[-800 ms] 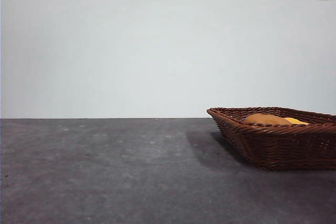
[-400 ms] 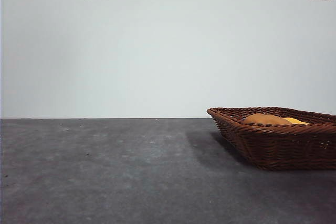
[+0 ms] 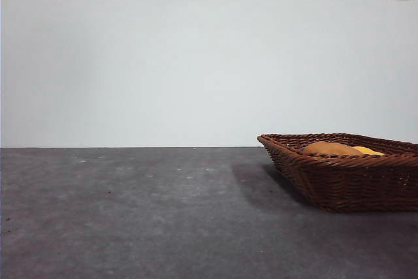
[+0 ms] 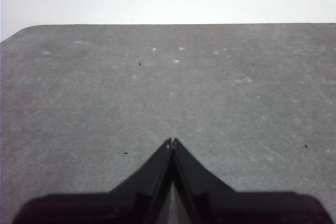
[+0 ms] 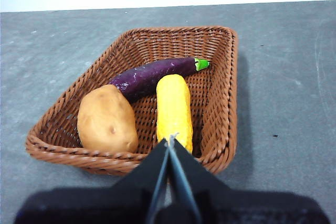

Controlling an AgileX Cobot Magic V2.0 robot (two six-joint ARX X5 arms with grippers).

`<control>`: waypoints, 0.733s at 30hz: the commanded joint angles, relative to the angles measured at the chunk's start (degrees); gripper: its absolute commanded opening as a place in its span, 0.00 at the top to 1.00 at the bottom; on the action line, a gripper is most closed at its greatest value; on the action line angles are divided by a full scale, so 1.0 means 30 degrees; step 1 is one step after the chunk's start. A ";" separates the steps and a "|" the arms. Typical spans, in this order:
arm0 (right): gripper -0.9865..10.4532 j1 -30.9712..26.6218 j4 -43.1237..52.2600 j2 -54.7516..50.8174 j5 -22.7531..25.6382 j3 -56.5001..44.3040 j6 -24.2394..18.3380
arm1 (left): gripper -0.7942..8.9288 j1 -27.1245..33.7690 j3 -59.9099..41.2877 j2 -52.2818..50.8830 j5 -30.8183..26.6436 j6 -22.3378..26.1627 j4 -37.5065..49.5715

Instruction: Help me put the vegetables on the table into the basket

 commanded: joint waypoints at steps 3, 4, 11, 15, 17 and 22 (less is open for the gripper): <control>0.91 0.0000 0.0109 -0.0044 0.0015 -0.0124 0.0197 | 0.92 0.0066 -0.0204 -0.0015 0.0058 -0.0168 0.0117; 0.91 -0.0007 0.0109 -0.0044 0.0015 -0.0124 0.0197 | 0.92 0.0066 -0.0204 -0.0015 0.0058 -0.0168 0.0117; 0.91 -0.0007 0.0109 -0.0044 0.0015 -0.0124 0.0197 | 0.92 0.0066 -0.0204 -0.0015 0.0058 -0.0168 0.0117; 0.91 -0.0007 0.0109 -0.0044 0.0015 -0.0124 0.0197 | 0.92 0.0066 -0.0204 -0.0022 0.0058 -0.0168 0.0117; 0.91 -0.0007 0.0109 -0.0044 0.0015 -0.0124 0.0197 | 0.92 0.0066 -0.0204 -0.0015 0.0058 -0.0168 0.0117; 0.91 -0.0007 0.0109 -0.0044 0.0015 -0.0124 0.0197 | 0.92 0.0066 -0.0204 -0.0015 0.0058 -0.0168 0.0117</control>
